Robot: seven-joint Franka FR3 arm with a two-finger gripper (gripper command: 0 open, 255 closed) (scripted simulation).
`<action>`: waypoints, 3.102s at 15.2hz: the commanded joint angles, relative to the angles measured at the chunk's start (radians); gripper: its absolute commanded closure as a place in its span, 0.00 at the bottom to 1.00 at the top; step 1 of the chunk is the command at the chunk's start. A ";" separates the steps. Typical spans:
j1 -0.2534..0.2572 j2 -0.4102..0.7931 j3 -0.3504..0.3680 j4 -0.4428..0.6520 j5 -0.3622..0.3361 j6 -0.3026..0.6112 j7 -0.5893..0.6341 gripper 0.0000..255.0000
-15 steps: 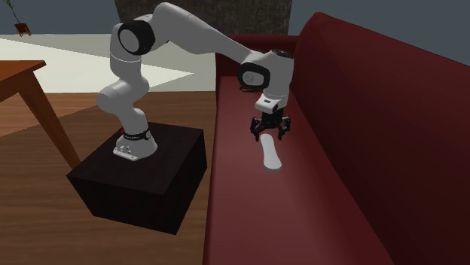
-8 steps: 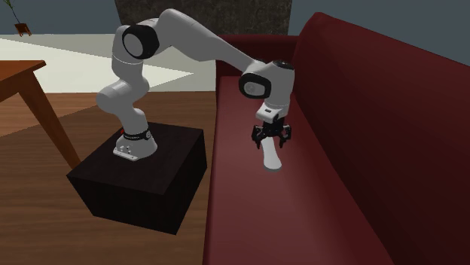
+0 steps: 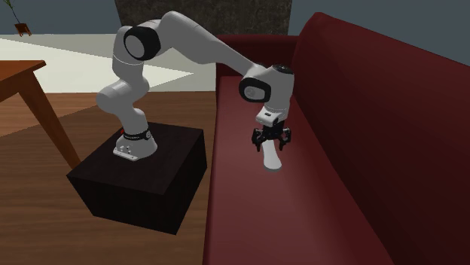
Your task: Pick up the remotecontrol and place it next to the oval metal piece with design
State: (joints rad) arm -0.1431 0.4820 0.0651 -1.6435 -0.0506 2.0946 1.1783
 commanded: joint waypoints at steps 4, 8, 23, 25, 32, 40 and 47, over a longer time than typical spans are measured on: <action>0.000 0.000 0.000 0.000 0.000 0.000 0.000 1.00; 0.000 0.000 0.000 0.000 0.000 0.000 0.000 1.00; -0.001 -0.058 0.003 0.077 0.006 -0.135 -0.005 1.00; -0.001 -0.065 0.003 0.094 0.007 -0.159 -0.006 1.00; 0.038 -0.120 0.022 0.053 0.005 -0.174 0.051 1.00; 0.141 -0.202 0.078 -0.066 0.001 -0.140 0.215 1.00; 0.235 -0.226 0.133 -0.102 -0.006 -0.131 0.366 1.00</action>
State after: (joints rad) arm 0.0759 0.2574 0.1890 -1.7401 -0.0548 1.9600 1.5171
